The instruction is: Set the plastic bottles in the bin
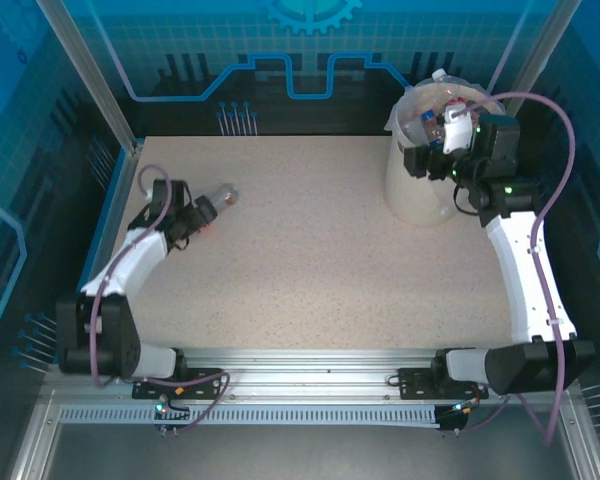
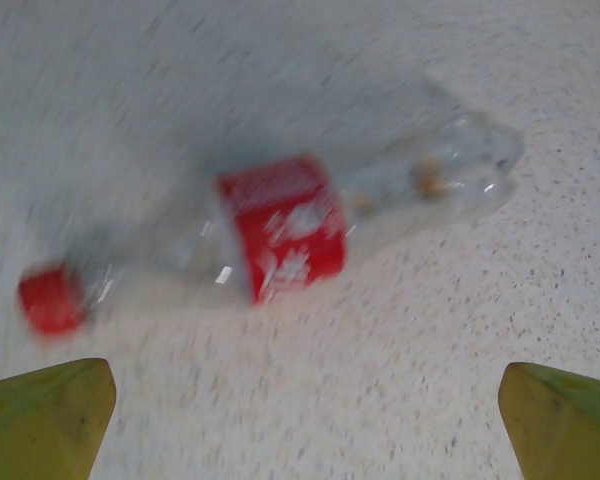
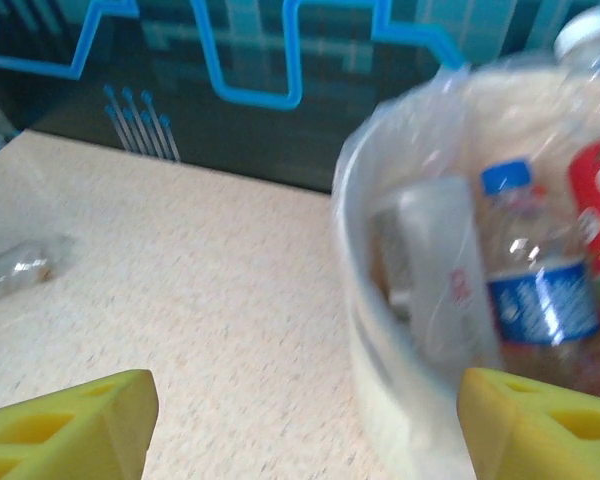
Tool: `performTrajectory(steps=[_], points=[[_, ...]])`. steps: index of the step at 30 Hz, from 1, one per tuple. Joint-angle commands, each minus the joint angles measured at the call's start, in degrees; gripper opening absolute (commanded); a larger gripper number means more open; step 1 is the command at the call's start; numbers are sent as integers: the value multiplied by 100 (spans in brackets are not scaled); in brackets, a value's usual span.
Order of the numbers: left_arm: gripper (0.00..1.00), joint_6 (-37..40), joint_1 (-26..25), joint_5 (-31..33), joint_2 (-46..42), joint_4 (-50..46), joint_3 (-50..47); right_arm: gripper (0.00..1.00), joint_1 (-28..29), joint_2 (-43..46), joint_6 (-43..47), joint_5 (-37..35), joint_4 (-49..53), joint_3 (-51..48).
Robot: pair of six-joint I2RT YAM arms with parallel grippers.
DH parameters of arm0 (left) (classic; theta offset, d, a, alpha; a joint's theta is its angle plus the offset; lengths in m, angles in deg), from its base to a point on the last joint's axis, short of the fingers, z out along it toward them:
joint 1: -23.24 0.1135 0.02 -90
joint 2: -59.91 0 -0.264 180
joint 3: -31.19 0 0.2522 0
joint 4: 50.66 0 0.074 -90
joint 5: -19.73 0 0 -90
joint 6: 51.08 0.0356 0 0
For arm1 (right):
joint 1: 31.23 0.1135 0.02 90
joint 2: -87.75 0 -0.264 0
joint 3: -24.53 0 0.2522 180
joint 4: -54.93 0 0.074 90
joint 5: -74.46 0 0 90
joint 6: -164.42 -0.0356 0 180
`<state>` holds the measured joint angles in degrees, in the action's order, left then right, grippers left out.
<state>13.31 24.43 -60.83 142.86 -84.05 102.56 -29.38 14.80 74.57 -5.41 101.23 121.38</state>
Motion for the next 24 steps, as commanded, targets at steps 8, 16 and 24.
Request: performTrajectory(steps=[8, 16, 24], points=[[99, 3049, 13, -516, 1523, -328, 1090, 78, 110, 1249, -730, 657, 139, -1473], [99, 3519, 0, -705, 2233, -945, 1447, 78, 105, 1731, -747, 540, 265, -2035], [88, 3782, -13, -641, 2604, -1166, 1594, 79, 88, 1871, -820, 554, 354, -2189]])
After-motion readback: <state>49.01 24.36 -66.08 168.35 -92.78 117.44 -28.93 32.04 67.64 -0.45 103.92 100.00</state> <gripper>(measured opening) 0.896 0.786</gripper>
